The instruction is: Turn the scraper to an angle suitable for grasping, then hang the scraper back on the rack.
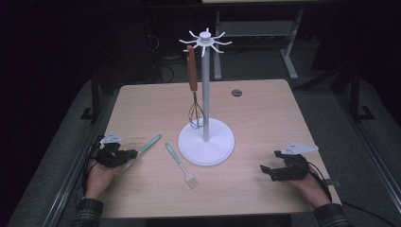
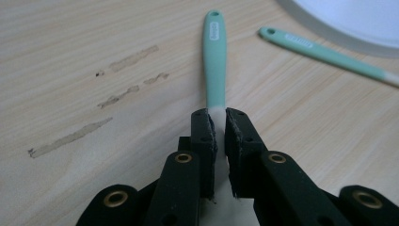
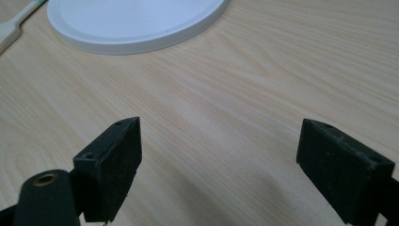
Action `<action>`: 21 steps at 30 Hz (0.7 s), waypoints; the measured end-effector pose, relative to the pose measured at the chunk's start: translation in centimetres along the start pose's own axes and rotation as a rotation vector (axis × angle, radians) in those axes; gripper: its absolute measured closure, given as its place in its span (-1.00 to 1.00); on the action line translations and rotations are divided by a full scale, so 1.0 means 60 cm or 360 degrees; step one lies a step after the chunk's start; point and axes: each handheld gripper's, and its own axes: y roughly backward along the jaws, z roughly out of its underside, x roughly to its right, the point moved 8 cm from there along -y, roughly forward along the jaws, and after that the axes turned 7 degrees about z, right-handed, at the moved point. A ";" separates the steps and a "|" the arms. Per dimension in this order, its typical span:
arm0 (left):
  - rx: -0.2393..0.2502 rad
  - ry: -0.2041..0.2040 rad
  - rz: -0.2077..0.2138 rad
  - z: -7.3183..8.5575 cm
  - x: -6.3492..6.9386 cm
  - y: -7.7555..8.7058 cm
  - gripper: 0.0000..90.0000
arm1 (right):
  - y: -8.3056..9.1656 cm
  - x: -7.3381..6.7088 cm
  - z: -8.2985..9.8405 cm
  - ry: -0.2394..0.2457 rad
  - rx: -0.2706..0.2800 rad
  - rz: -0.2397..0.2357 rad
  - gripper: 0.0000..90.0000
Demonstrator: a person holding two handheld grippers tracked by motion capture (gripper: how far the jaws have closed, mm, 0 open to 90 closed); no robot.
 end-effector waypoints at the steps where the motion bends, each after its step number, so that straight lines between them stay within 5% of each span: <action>1: 0.0008 -0.0007 0.0002 -0.001 0.001 0.003 0.83 | 0.000 0.001 0.000 -0.0003 0.0001 0.0006 -0.69; 14: 0.0178 -0.0032 0.0131 -0.029 0.063 0.028 0.83 | 0.008 -0.015 -0.014 -0.0078 0.0001 -0.0058 -0.72; 21: 0.0241 -0.0057 0.0262 -0.048 0.110 0.023 0.83 | 0.004 -0.036 -0.019 -0.0070 0.0009 -0.0132 -0.68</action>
